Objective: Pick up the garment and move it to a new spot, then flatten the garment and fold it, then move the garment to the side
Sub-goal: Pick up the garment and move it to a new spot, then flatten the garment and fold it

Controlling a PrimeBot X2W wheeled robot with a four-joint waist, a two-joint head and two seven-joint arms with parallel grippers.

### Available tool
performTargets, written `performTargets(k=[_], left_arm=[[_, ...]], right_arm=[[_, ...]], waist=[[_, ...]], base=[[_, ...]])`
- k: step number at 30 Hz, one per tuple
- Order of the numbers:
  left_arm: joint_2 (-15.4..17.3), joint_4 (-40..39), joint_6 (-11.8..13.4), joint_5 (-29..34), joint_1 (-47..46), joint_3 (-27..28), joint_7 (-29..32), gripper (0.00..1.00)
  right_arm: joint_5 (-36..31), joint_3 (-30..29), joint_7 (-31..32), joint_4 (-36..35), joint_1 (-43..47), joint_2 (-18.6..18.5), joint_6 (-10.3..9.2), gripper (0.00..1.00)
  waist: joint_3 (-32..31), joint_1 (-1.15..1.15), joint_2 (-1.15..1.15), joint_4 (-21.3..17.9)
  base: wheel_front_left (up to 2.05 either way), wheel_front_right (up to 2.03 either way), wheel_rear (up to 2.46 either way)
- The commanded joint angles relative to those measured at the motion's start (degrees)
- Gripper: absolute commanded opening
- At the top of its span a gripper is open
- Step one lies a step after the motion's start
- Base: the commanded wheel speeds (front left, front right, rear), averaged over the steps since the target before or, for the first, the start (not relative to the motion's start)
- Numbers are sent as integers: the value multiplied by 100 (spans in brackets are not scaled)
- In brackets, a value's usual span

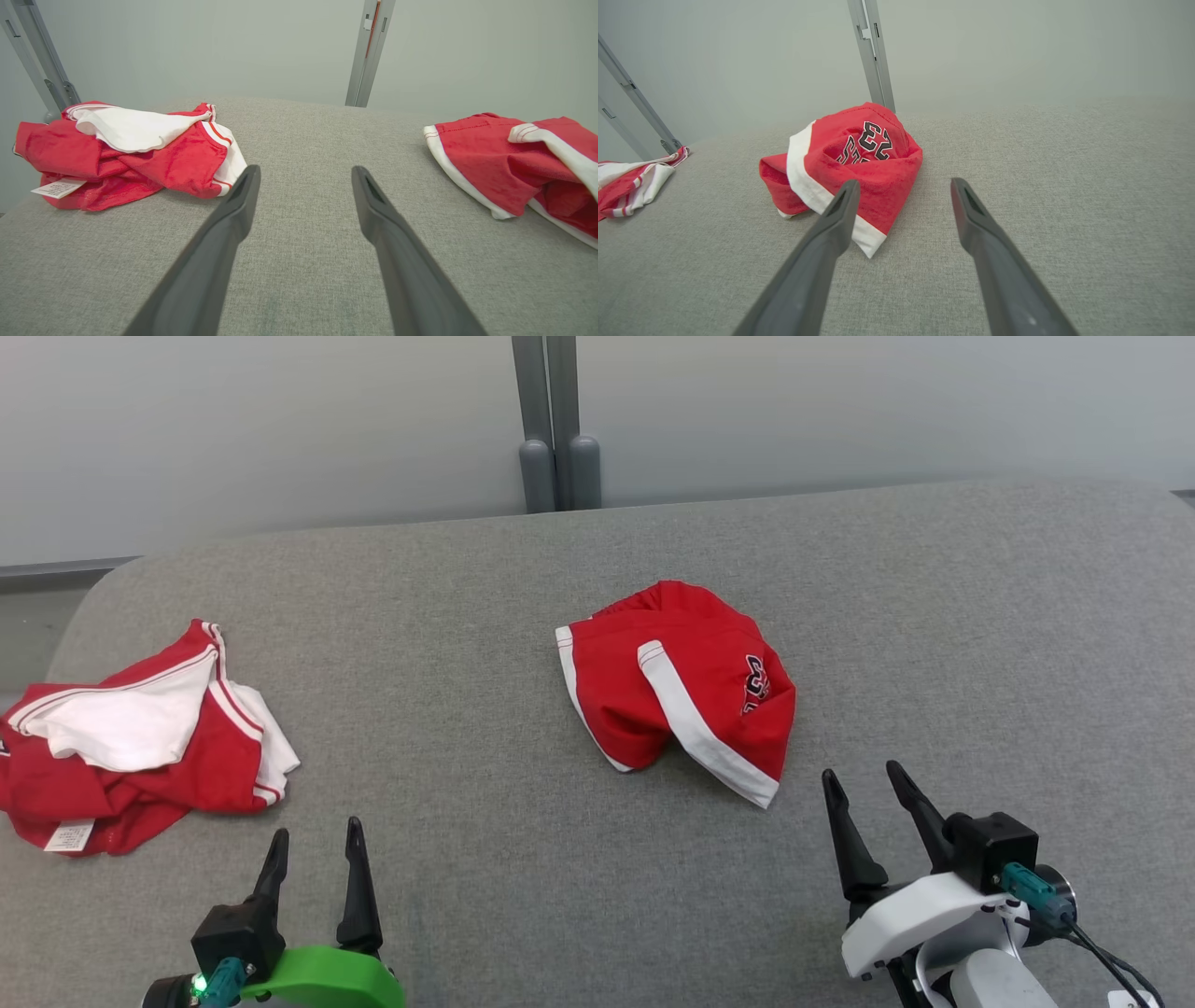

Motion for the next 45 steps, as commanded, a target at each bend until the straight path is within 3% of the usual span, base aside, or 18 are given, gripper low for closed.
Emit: performTargets(k=[1, 12, 21, 32, 42, 43, 44, 45], left_arm=[[20, -39, 21, -17, 86, -11, -3, 100], [20, -82, 96, -108, -13, -215, -3, 100], [20, -50, 157, -112, -206, -453, -3, 100], [19, -30, 188, -265, -393, -737, -3, 100], [19, -36, 223, -384, -488, -818, -3, 100], [19, -37, 223, -377, -502, -826, -3, 100], [19, -42, 229, -378, -515, -828, -3, 100], [19, -51, 235, -382, -523, -833, -3, 100]], right_arm=[[1, 11, -3, 12, 72, -8, -7, 100], [52, 197, -3, 27, -42, -7, -7, 100], [32, 569, -3, 214, -847, -10, -8, 100], [-354, 616, -3, 1420, -2104, -43, -8, 100], [-875, 243, -3, 2522, -2698, -18, -8, 100], [-900, 229, -3, 2553, -2712, -15, -8, 94], [-906, 217, -3, 2572, -2715, -12, -8, 77], [-897, 205, -3, 2537, -2720, -14, -8, 47]], waist=[[-12, 0, 0, 18], [52, 0, 0, 143], [379, 0, 0, 587], [724, 0, 0, 1174], [951, 0, 0, 1318], [964, 0, 0, 1315], [978, 0, 0, 1307], [990, 0, 0, 1297]], base=[[0, 0, 0], [0, 0, 0], [0, 0, 0], [0, 0, 0], [0, 0, 0], [0, 0, 0], [0, 0, 0], [0, 0, 0]])
